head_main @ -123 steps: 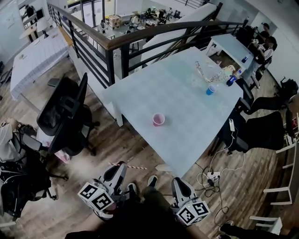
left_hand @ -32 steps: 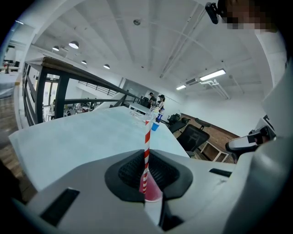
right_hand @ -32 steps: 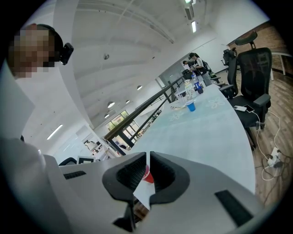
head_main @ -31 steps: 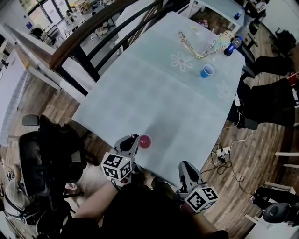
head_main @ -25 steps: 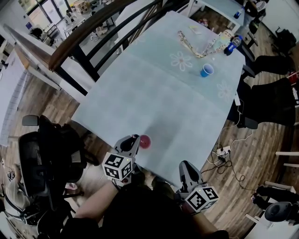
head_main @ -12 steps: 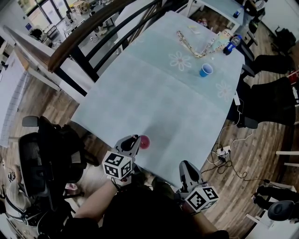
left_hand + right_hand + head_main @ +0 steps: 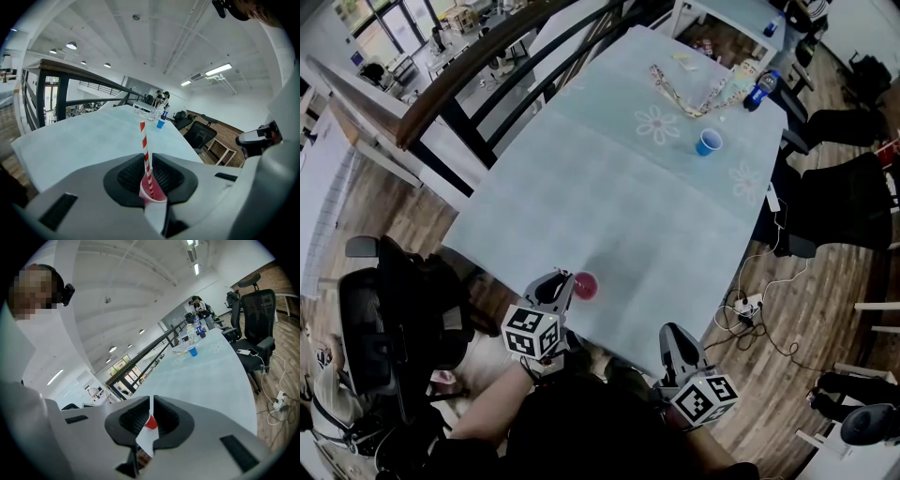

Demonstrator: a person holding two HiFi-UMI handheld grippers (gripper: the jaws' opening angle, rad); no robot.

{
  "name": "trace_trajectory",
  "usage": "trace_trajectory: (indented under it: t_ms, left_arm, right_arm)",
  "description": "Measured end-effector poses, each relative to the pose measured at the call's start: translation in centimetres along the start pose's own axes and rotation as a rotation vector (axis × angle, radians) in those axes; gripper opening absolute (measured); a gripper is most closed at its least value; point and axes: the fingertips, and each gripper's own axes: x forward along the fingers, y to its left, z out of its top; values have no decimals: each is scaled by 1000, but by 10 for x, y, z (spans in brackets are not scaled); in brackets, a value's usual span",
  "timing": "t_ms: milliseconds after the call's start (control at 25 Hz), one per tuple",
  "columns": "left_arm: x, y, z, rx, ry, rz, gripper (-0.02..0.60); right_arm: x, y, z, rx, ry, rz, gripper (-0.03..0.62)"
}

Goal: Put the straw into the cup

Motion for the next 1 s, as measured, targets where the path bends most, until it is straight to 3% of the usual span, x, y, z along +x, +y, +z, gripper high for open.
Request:
trace_trajectory:
  t_ms: [200,480,1000]
  left_arm:
    - [-4,4,0,-10,-1,40,107]
    - [-15,3,-1,-15,-3,75,153]
    - [-47,0,-2,-28,-28,122,167]
  right_arm:
    - [-3,-2,1,13,-7,11,48]
    - [-8,3,4,24,-19,42,48]
    - [-23,14,6,20,-39,83,48]
